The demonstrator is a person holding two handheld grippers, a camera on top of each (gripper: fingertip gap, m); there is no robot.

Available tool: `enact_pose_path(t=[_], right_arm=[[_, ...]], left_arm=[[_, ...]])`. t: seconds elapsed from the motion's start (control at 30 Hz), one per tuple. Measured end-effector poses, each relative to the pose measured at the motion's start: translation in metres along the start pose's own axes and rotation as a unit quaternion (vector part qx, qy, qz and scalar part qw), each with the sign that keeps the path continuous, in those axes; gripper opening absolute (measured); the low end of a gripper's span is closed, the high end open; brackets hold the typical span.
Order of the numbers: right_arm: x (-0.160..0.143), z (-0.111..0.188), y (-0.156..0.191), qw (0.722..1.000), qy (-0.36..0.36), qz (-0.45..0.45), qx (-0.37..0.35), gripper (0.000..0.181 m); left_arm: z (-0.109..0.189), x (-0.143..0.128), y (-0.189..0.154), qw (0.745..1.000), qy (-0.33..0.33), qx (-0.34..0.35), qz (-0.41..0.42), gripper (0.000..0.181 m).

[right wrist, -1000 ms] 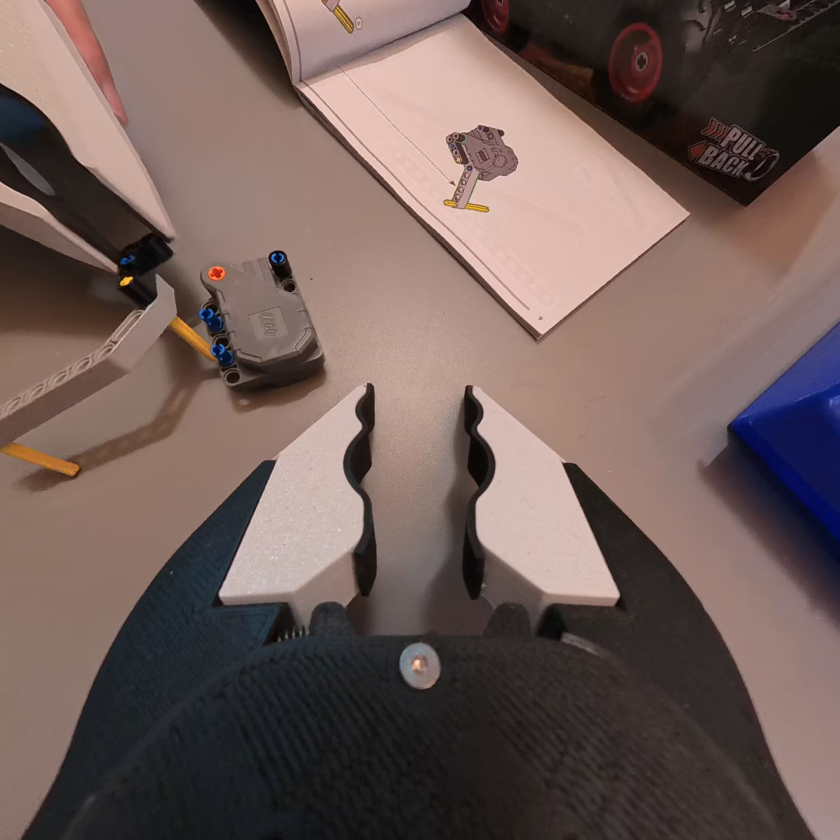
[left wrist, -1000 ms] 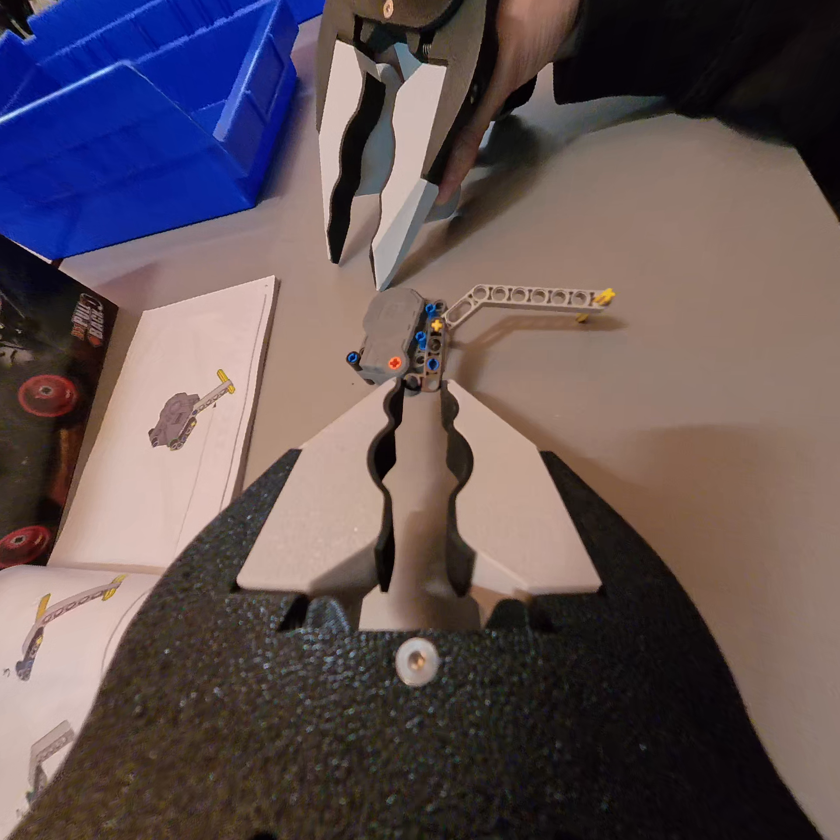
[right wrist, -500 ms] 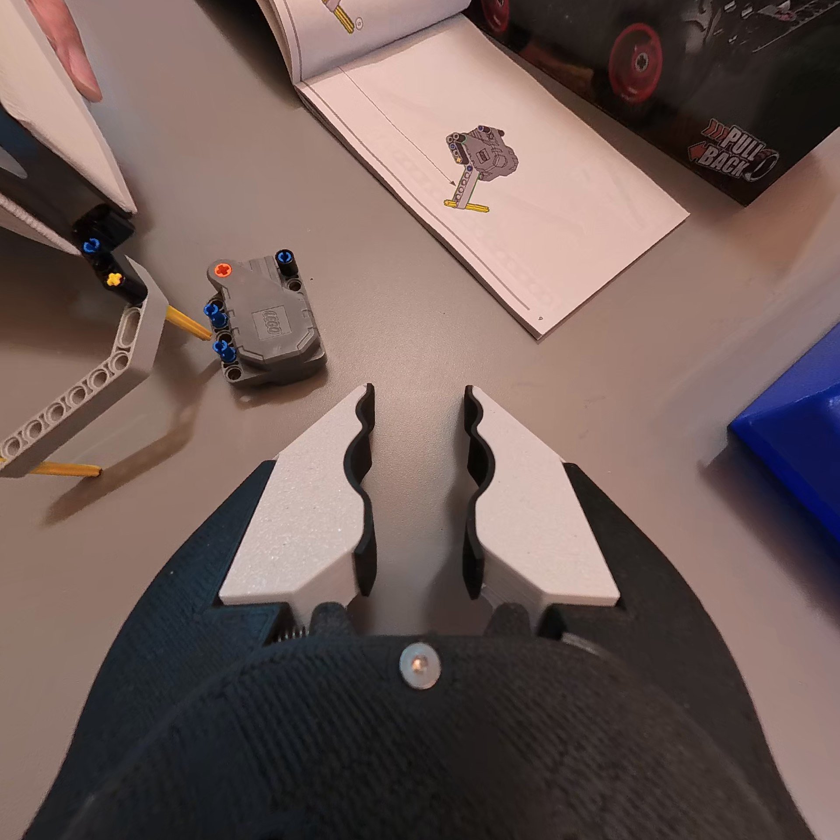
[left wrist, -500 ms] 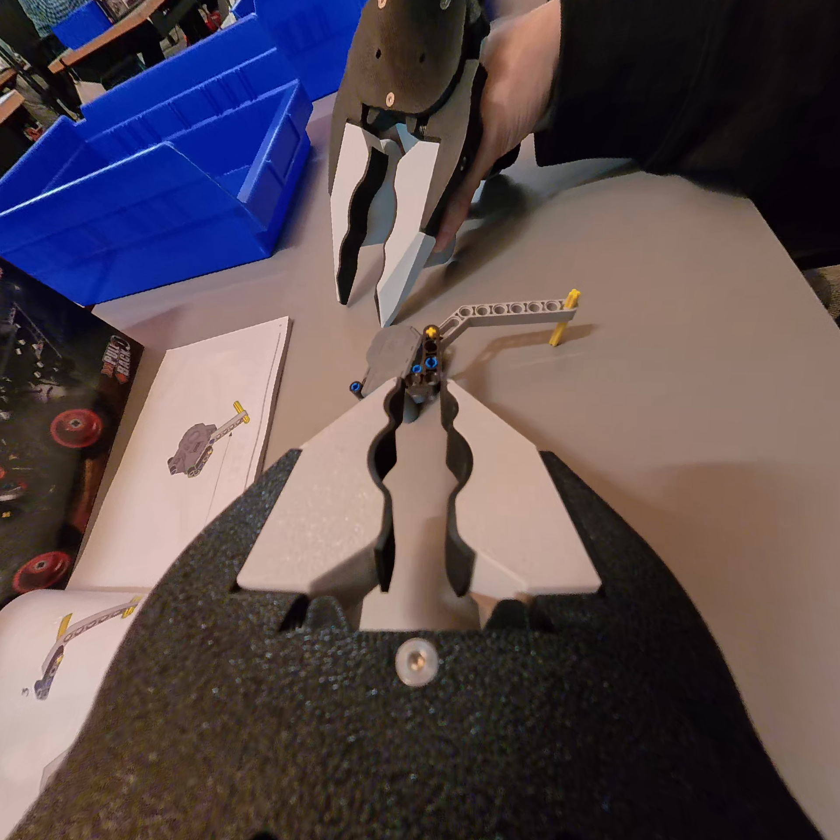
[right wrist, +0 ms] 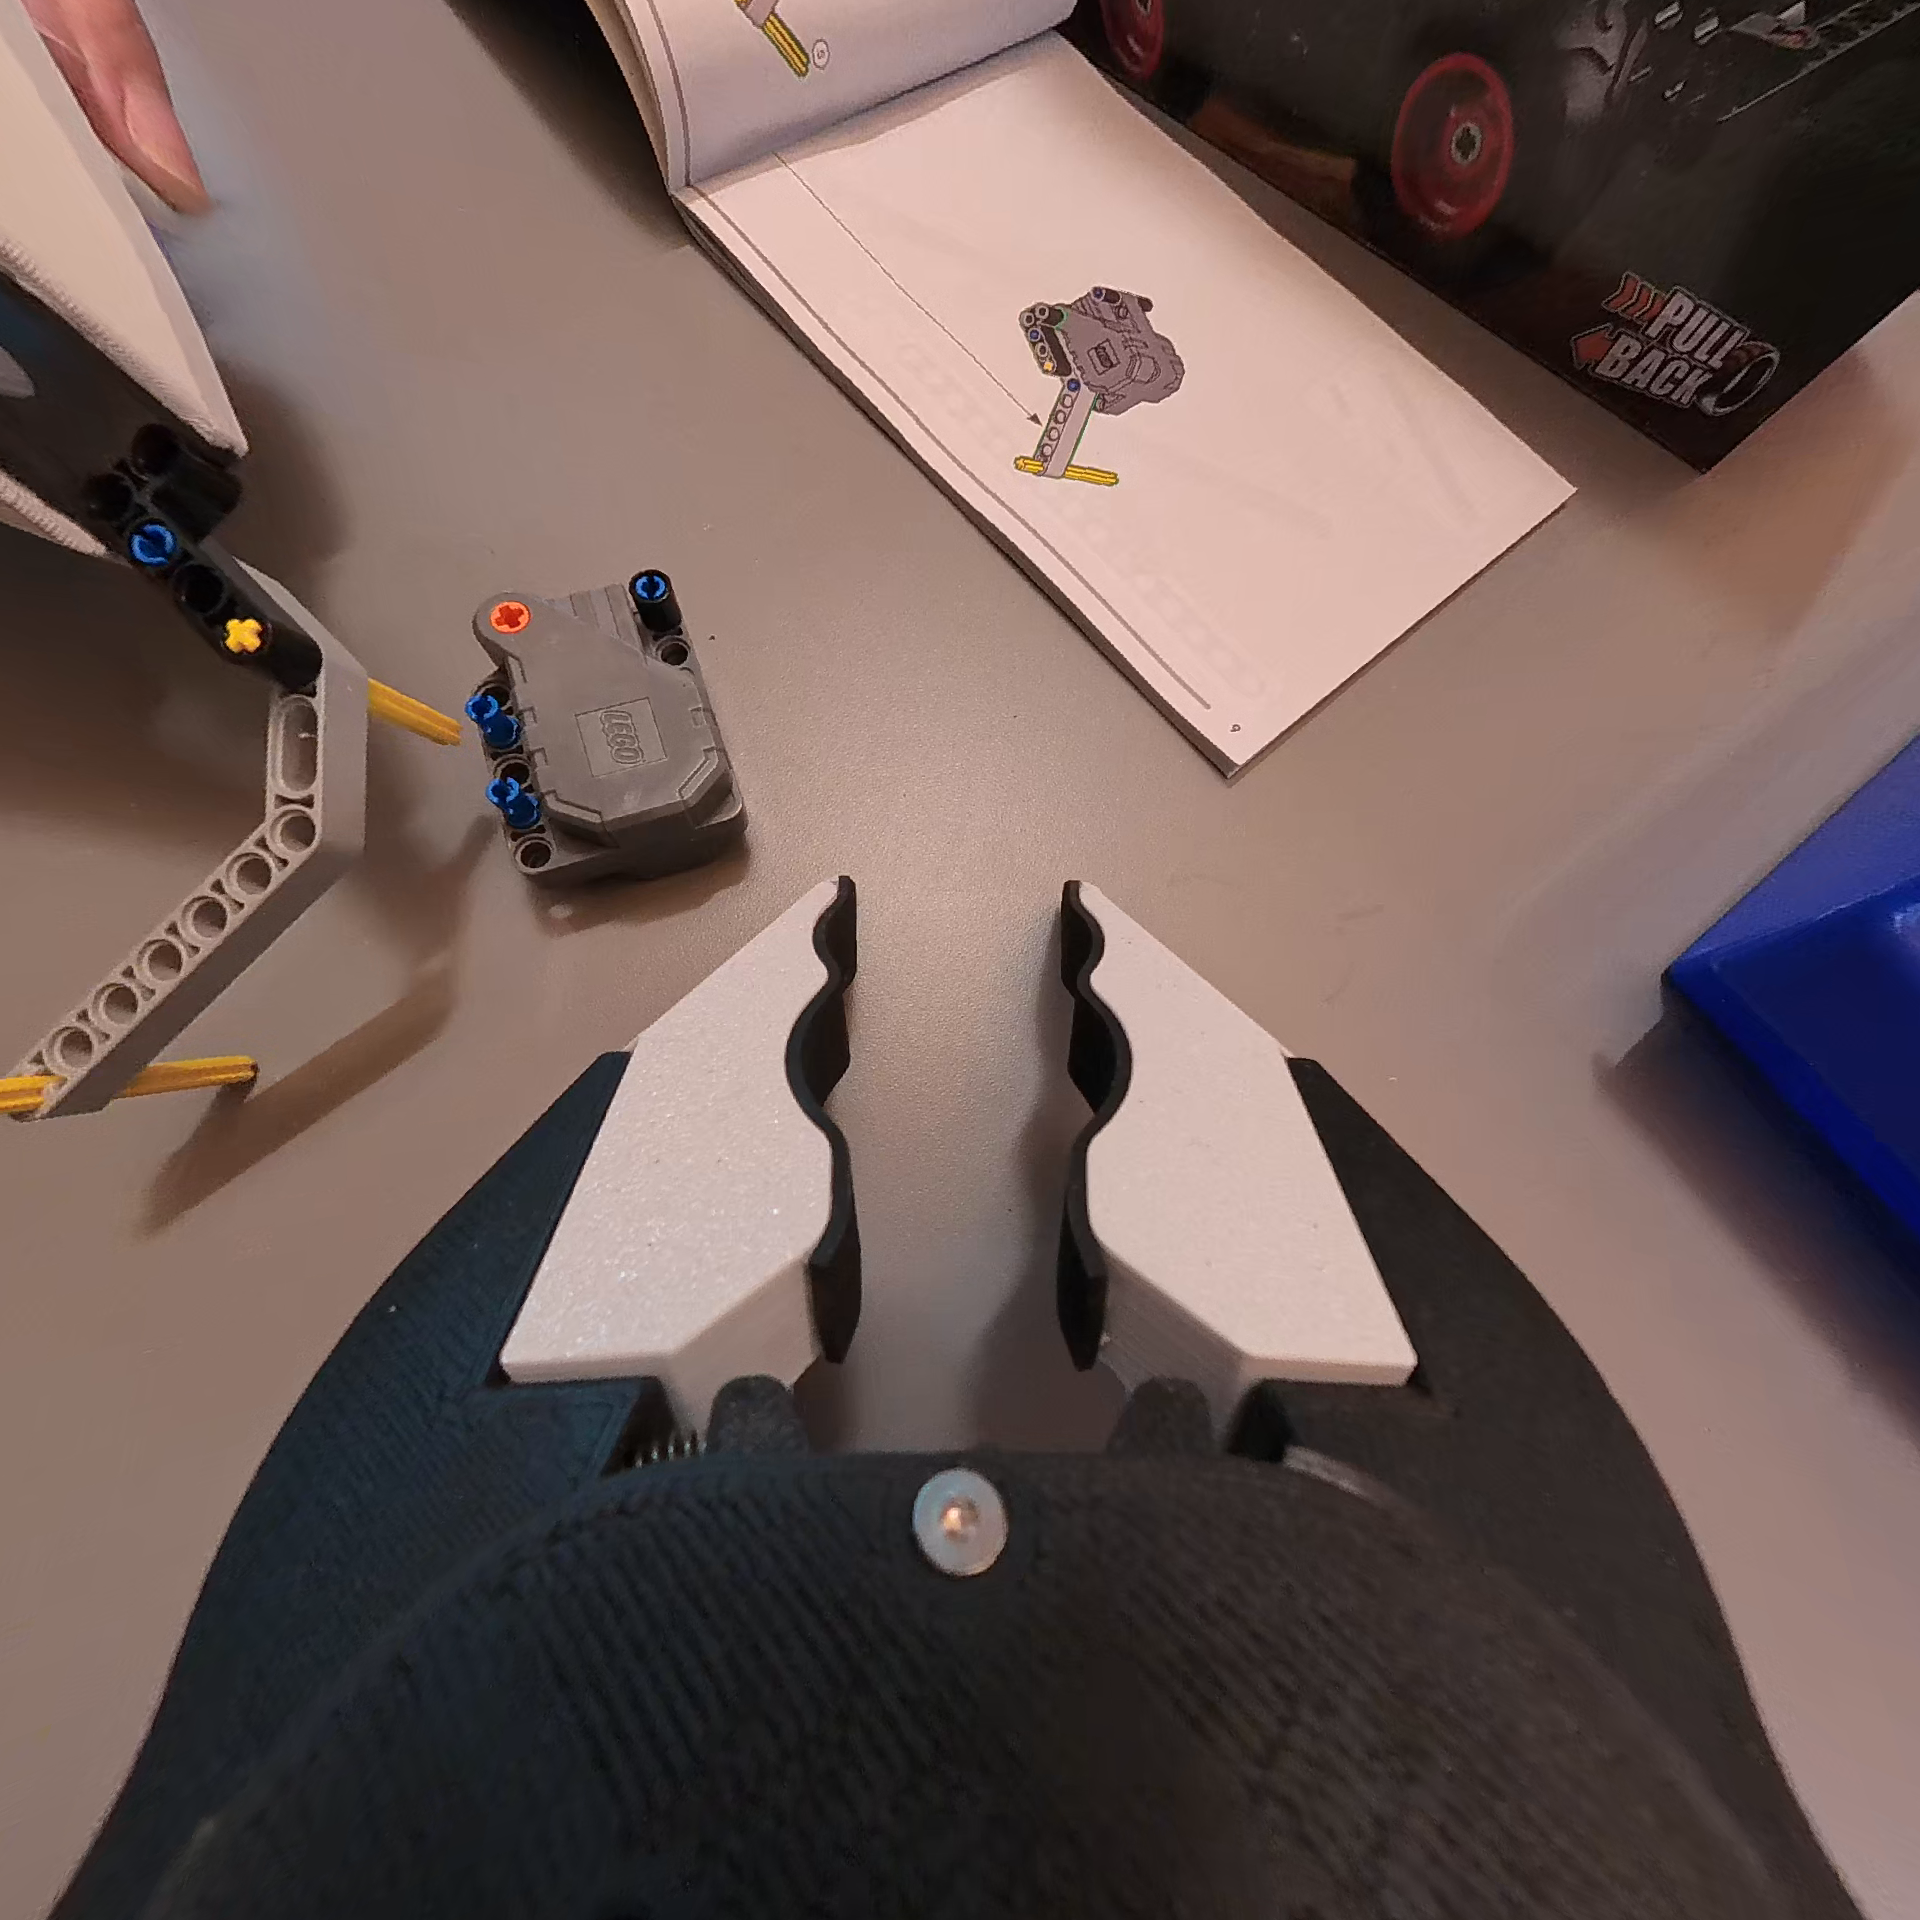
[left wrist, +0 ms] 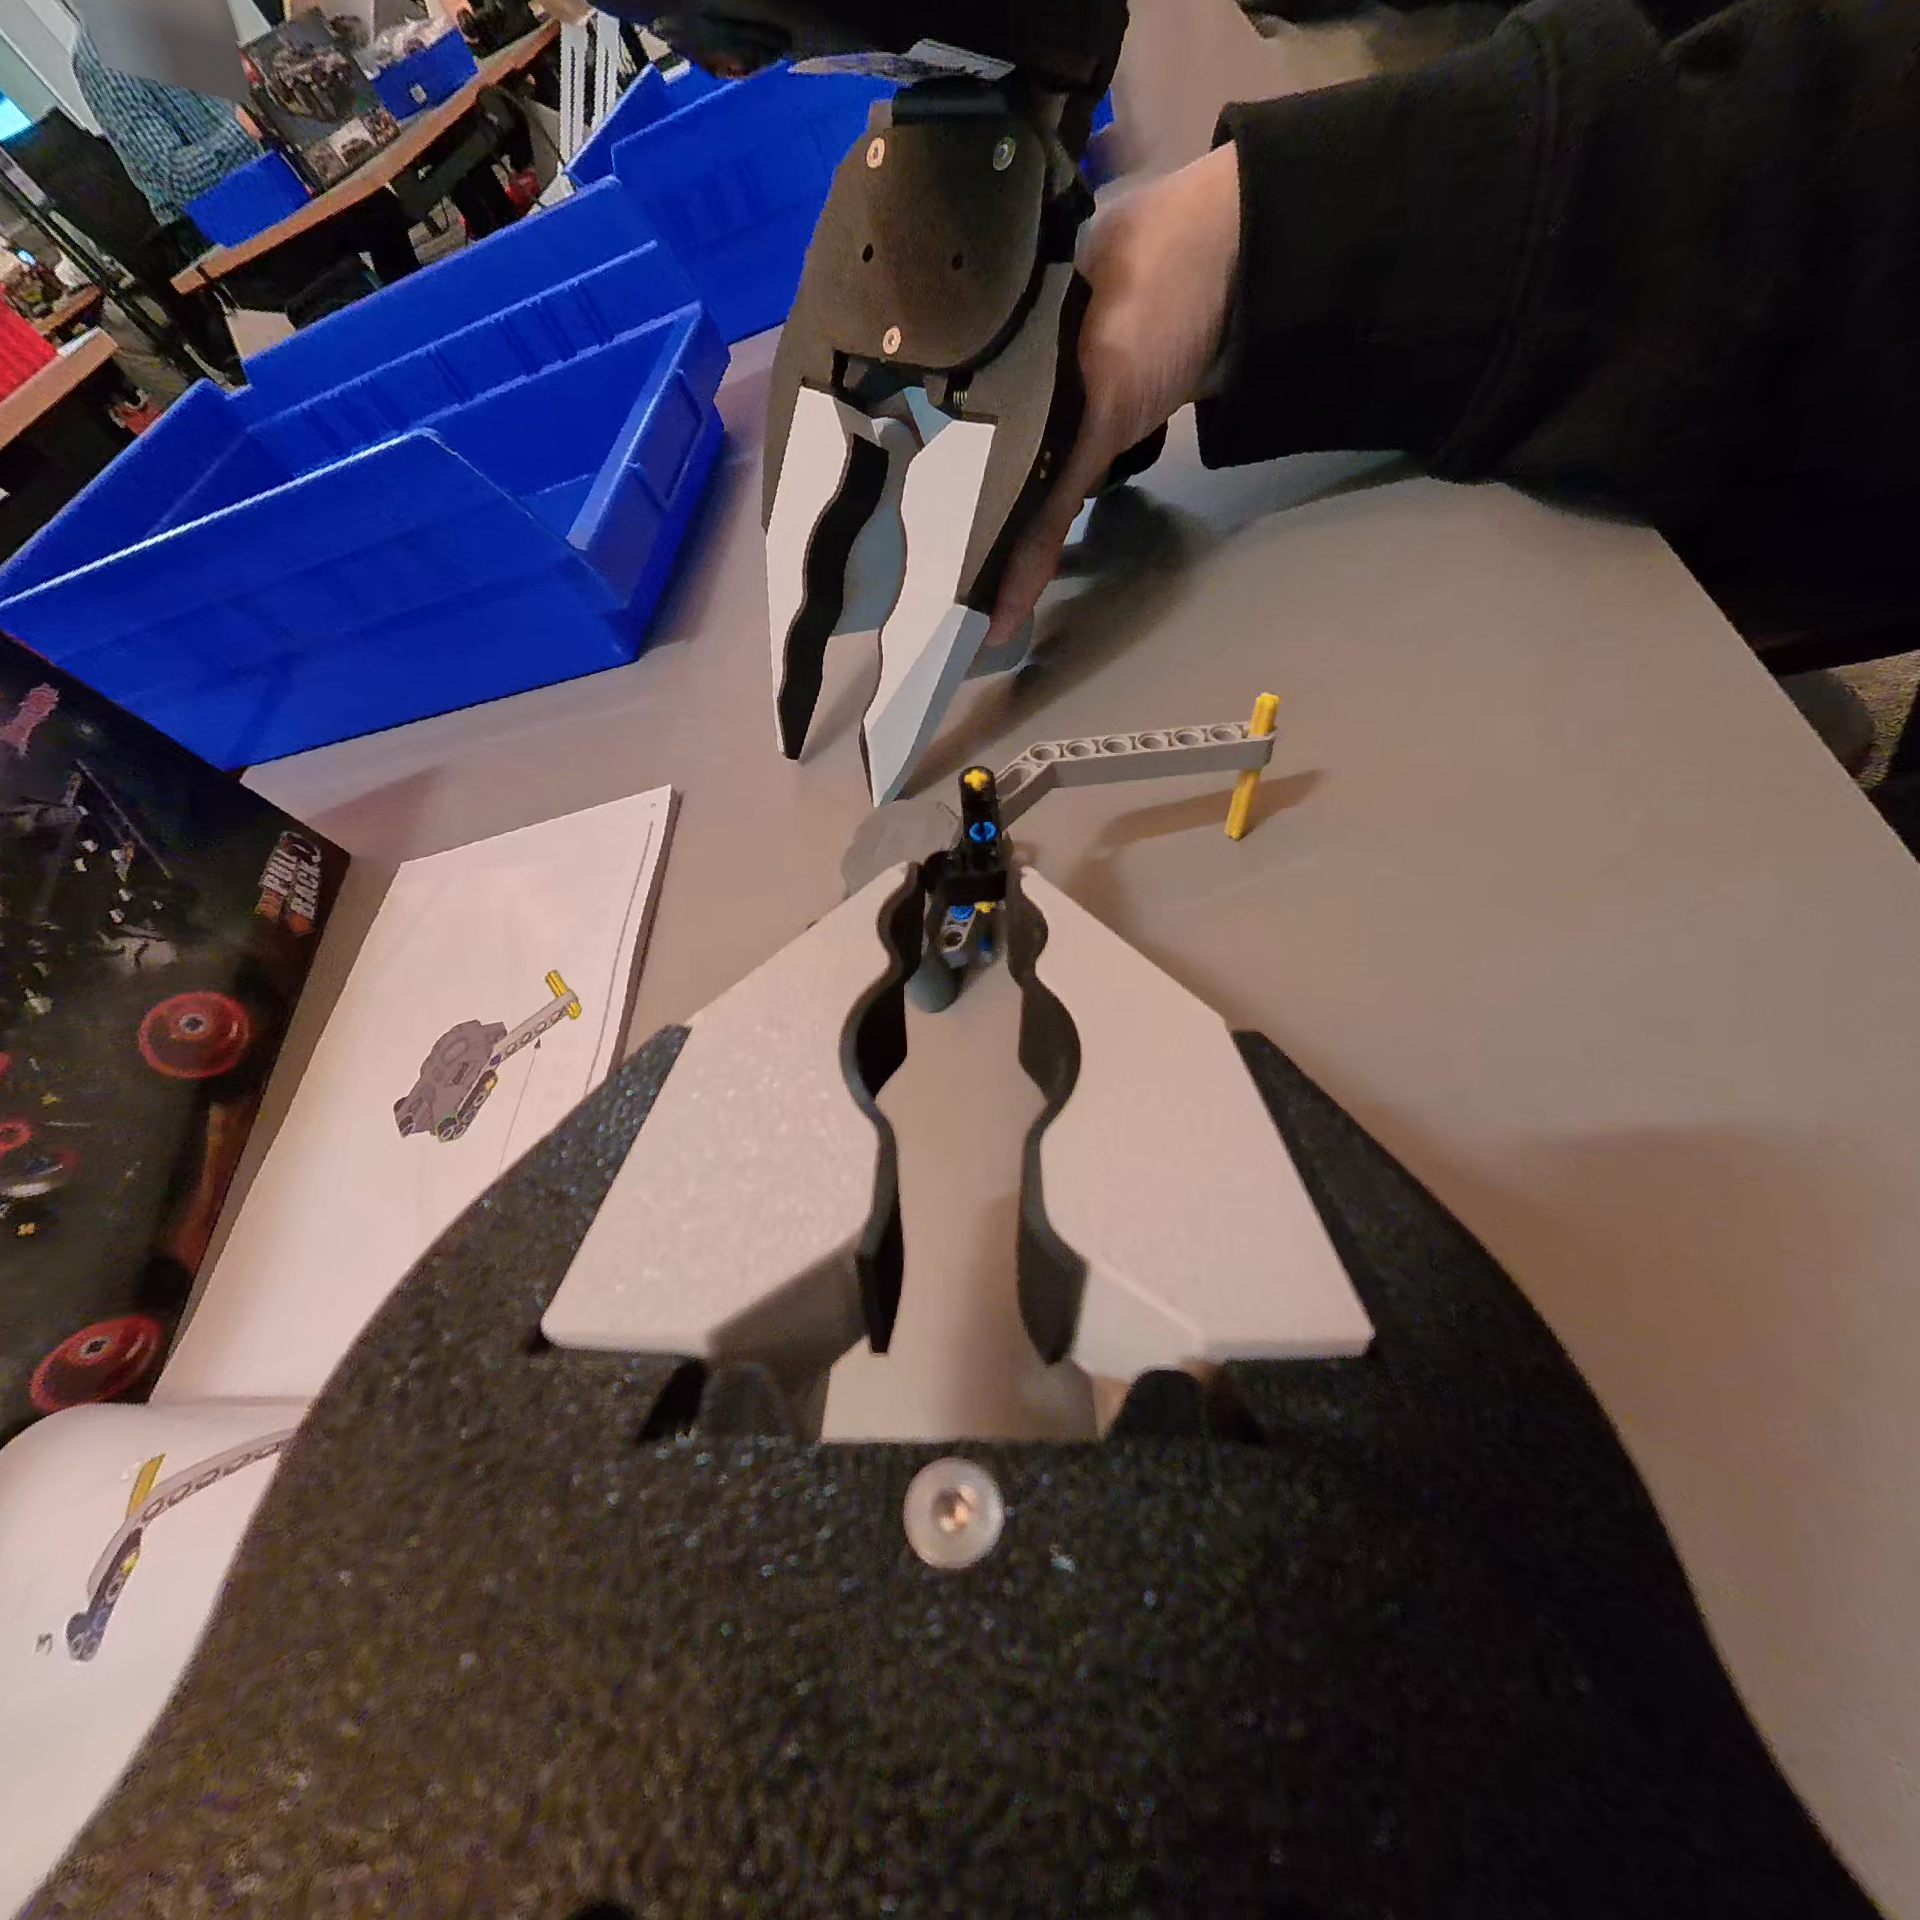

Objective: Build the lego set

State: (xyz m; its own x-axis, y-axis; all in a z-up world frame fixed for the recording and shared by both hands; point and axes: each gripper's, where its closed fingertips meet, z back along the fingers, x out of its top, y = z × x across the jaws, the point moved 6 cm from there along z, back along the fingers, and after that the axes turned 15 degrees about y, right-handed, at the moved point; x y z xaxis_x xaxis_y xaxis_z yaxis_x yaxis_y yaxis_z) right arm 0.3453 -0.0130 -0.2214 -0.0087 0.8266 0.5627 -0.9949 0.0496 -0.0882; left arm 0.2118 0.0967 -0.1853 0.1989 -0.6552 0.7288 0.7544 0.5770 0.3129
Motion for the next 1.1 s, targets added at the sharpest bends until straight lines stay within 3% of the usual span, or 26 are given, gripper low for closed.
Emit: enact_pose_path(t=[0.03,1.1], right_arm=[[0.0001,-0.0001,0.0000,1.000,0.000,0.000,0.000,0.038],[-0.0001,0.0000,0.0001,1.000,0.000,0.001,-0.001,0.038]], left_arm=[[0.0000,0.0002,-0.0001,1.000,-0.001,0.001,0.000,0.012],[-0.0017,-0.0002,0.0001,1.000,-0.001,0.002,0.000,0.012]])
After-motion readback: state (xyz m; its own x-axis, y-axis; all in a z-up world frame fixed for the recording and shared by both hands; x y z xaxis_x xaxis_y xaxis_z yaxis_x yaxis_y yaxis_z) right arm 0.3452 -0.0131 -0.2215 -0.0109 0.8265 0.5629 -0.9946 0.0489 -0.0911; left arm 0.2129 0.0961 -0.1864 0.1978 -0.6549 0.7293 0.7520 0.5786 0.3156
